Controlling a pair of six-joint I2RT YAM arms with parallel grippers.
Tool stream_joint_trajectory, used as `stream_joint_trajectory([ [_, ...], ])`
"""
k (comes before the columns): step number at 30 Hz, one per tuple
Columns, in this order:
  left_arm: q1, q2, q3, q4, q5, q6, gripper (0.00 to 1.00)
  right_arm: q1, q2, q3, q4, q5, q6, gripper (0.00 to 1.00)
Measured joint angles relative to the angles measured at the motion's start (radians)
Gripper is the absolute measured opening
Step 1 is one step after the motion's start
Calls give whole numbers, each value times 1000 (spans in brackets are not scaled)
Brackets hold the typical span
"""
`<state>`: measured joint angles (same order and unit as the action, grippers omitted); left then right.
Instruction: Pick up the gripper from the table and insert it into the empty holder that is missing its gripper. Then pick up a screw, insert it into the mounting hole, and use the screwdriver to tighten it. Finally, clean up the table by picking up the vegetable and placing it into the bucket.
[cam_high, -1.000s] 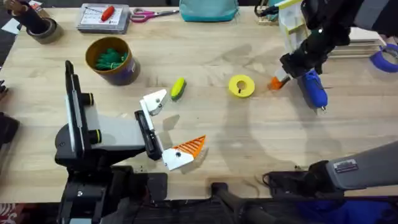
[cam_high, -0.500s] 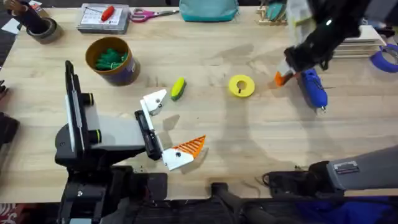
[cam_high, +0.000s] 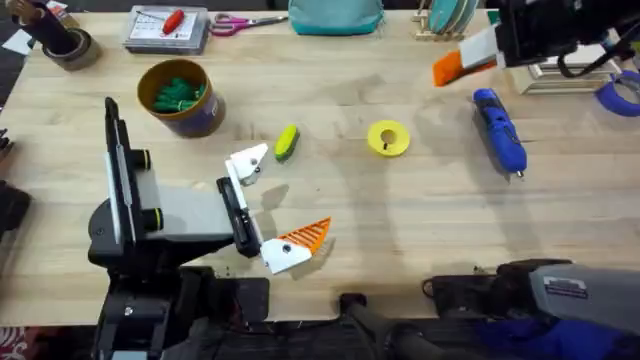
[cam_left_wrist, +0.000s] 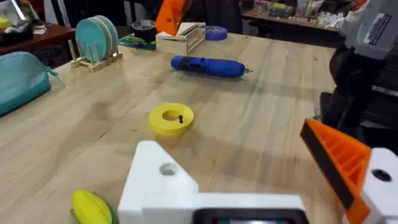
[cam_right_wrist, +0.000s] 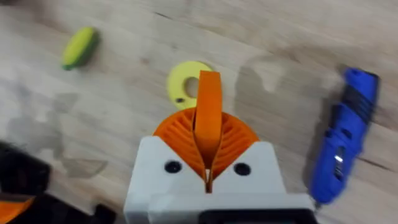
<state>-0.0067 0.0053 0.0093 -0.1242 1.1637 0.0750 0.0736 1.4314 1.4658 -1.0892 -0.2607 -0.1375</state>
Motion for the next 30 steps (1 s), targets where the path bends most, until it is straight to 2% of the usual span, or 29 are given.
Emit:
stream_joint_trajectory([
  [8,0,0,0,0,0,0,984,51,-55,-33,110,-261,47,10],
  [18,0,0,0,0,0,0,985,51,-105,-228,440,-634,207,10],
  [25,0,0,0,0,0,0,985,51,-109,-417,853,-942,426,10],
  [30,0,0,0,0,0,0,985,43,-109,-576,1122,-1040,644,10],
])
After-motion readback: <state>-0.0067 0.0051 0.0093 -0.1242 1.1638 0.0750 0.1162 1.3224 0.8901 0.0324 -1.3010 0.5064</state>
